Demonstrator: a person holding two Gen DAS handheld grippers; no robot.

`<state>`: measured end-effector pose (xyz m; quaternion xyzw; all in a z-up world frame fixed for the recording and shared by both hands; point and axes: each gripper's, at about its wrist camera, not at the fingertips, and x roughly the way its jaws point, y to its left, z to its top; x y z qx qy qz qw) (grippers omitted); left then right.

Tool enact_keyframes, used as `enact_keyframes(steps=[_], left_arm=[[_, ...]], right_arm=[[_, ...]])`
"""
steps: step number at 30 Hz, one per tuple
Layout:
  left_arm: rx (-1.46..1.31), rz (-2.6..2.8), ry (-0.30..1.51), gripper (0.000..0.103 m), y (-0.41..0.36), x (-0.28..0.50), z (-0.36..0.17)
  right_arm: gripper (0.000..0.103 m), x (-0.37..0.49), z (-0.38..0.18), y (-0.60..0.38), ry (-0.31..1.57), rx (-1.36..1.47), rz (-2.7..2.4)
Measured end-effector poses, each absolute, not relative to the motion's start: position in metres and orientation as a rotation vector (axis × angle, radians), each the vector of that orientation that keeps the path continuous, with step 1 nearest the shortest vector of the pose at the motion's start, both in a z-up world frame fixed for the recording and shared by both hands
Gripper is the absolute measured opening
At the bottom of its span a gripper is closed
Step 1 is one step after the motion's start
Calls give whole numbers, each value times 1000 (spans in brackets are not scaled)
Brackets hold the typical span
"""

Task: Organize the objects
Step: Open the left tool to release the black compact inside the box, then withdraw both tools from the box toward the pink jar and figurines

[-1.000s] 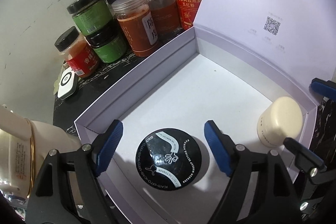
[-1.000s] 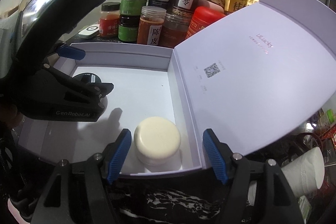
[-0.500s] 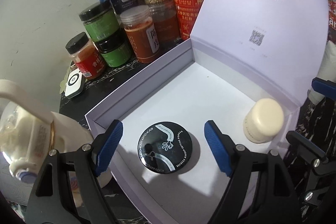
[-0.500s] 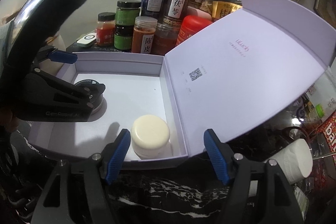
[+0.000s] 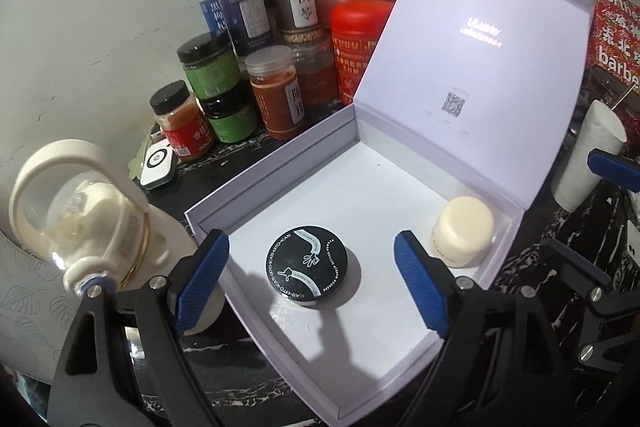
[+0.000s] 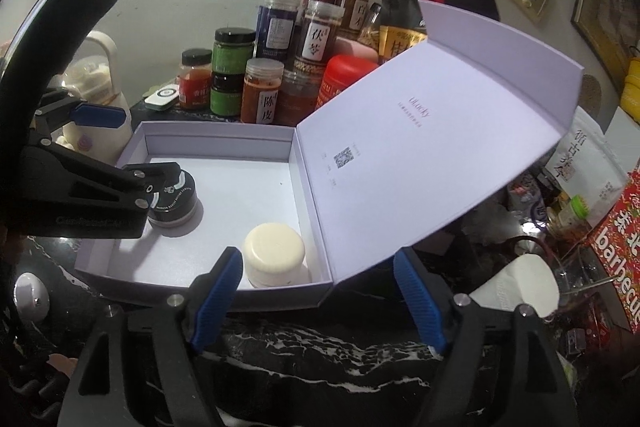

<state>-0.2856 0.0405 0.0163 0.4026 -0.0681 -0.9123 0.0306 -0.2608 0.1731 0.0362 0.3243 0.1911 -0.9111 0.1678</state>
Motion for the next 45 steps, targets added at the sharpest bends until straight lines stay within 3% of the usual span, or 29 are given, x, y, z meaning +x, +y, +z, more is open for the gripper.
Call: enact_keyframes(steps=[27,45], left_arm=[[1011,-2874,-230,101,43,-188,76],[1057,-2838,-188,103,20,-133,52]], right_arm=[[86,-193,79,192,486,834,-2672],[87,-157,55,169,489,901,-2605]])
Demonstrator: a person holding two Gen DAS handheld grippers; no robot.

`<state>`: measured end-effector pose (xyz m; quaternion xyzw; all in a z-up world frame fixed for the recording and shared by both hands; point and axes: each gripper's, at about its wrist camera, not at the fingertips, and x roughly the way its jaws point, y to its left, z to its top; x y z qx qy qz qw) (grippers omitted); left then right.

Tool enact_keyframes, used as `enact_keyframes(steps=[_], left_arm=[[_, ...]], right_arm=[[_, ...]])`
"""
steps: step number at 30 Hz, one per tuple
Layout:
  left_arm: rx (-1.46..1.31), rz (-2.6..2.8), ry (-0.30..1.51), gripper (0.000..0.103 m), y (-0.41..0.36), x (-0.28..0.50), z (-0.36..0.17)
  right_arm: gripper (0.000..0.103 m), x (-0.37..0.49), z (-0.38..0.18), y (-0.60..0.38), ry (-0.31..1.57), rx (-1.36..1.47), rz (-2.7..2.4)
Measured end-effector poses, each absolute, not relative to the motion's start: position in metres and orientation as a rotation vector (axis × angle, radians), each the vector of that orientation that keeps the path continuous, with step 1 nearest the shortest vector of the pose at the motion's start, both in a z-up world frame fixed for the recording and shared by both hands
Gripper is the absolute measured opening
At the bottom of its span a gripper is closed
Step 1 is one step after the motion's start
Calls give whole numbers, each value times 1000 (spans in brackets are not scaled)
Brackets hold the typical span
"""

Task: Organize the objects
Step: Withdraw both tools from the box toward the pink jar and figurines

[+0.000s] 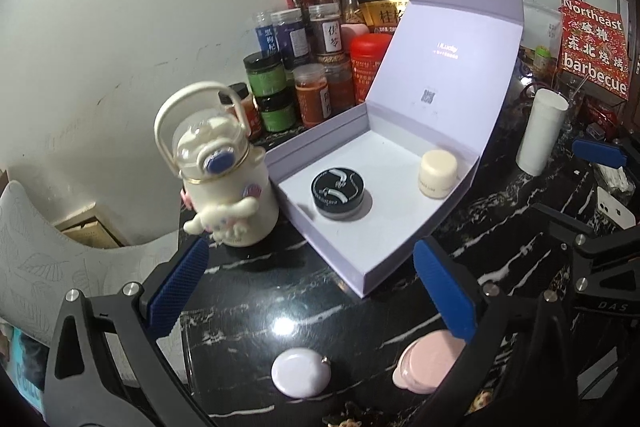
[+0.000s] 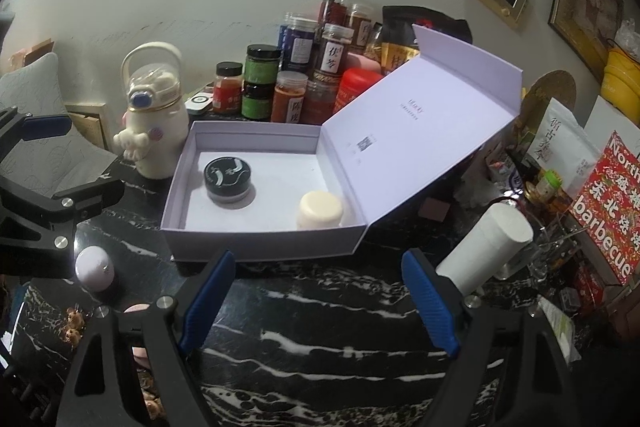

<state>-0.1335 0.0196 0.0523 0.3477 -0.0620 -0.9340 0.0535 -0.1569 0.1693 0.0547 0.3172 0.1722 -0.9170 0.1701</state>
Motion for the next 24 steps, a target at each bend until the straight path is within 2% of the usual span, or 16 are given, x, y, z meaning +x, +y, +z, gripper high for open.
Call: enact_keyframes(steps=[24], left_arm=[[1146,-2796,-85,103,-5,-77,13]], right_arm=[[87,-117,9,149,423,975,-2489]])
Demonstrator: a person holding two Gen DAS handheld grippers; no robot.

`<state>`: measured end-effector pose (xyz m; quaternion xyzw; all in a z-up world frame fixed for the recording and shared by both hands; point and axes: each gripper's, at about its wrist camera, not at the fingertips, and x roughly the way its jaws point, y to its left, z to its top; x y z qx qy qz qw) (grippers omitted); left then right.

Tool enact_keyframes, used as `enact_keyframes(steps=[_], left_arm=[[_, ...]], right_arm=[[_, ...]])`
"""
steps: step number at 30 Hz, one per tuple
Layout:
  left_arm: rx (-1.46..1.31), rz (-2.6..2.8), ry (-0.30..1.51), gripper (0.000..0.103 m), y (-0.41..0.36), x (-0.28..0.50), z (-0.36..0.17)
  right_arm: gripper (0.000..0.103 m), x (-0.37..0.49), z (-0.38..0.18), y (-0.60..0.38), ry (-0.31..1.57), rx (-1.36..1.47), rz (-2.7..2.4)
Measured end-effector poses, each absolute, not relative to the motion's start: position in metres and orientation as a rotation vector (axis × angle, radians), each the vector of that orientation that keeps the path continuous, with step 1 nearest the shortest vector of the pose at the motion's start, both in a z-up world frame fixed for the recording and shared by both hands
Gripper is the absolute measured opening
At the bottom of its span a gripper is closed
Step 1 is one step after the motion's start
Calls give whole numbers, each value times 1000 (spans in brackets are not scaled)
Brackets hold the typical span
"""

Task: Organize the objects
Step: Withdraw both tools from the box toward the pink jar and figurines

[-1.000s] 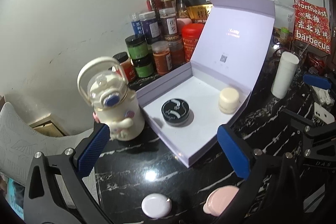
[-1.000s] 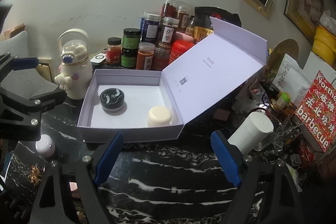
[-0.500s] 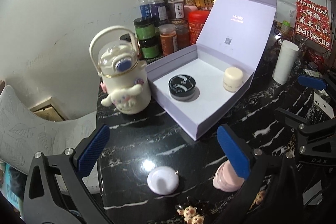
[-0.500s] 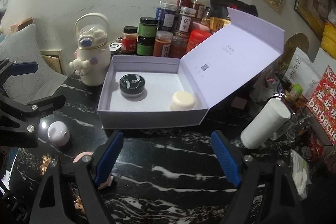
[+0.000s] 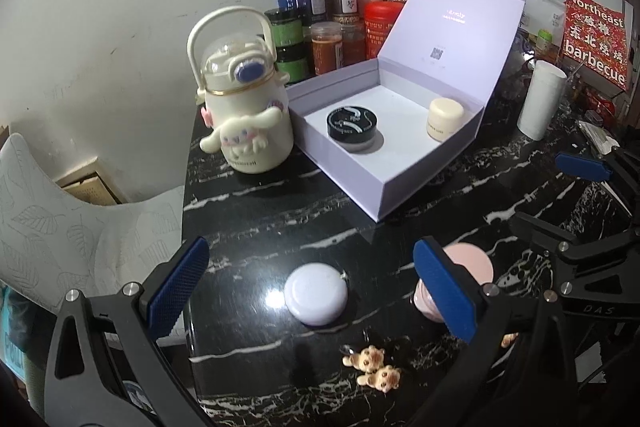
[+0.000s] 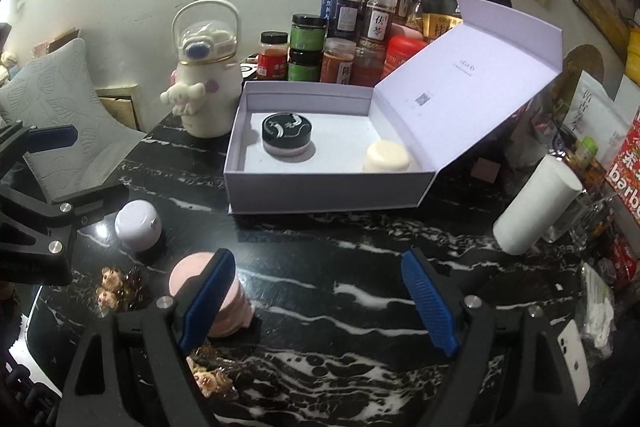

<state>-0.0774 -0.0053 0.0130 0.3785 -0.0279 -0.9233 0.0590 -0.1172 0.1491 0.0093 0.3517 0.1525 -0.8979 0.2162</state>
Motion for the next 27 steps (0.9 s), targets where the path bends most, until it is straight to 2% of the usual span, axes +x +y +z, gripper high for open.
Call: enact_keyframes(steps=[12,27], left_arm=[[1153,-2796,-66,103,1,-52,-2],[1179,-2847,72,103,5,-22,-30]], right_arm=[[87,-93,-10,157,375,986,-2467],[87,-65,-42,165,275,996,-2429]])
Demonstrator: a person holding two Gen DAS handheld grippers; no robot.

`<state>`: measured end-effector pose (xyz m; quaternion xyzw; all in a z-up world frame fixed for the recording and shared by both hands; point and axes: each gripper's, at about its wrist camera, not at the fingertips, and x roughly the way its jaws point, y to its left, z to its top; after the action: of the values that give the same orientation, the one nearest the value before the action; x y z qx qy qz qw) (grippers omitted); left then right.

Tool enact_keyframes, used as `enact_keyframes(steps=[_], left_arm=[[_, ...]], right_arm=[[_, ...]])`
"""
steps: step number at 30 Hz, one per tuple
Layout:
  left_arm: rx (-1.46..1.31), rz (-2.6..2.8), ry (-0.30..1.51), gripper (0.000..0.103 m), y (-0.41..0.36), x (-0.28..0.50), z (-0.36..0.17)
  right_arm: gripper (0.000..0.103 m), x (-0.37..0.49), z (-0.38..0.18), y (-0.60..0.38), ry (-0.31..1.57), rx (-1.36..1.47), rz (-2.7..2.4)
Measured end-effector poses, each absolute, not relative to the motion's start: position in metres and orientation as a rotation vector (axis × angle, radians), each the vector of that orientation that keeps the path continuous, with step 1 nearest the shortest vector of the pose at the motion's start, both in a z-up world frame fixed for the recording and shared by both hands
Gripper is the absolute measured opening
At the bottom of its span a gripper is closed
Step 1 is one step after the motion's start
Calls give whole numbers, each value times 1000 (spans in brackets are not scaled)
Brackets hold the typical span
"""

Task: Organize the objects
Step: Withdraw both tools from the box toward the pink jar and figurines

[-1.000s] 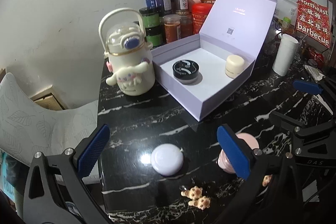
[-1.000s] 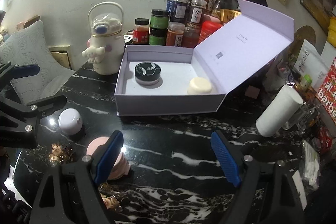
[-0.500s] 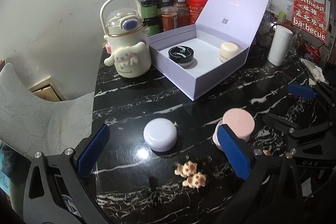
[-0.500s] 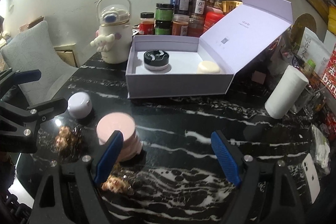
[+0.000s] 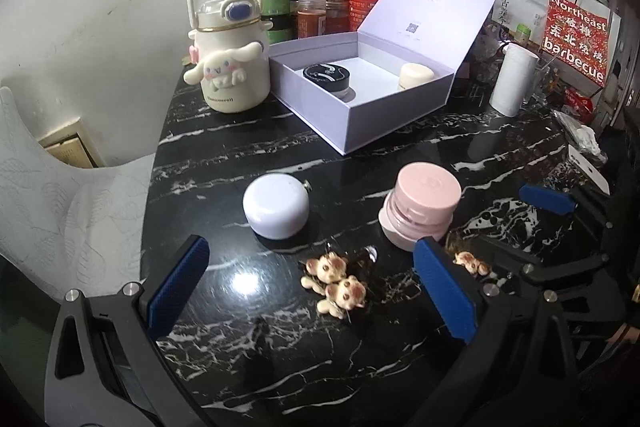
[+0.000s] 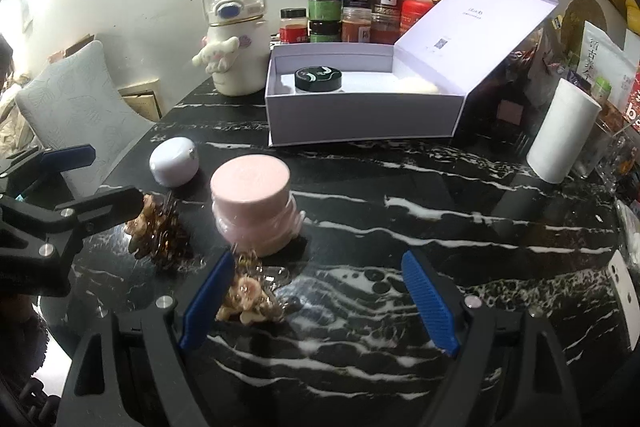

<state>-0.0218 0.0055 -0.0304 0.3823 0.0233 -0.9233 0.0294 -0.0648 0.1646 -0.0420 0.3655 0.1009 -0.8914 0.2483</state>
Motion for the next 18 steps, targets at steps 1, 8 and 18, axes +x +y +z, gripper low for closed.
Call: enact_keyframes(steps=[1,8,18], left_arm=[[1182,-2847,77,103,6,-21,-33],[1193,-2862,119,102,6,-16,-41],[1209,-2871,159,102,7,-14,-51]], right_arm=[[87,-63,-42,164,273,987,-2432],[87,-51,-44,167,231,929,-2437],[88,-39,-53,168,195,903,-2392]])
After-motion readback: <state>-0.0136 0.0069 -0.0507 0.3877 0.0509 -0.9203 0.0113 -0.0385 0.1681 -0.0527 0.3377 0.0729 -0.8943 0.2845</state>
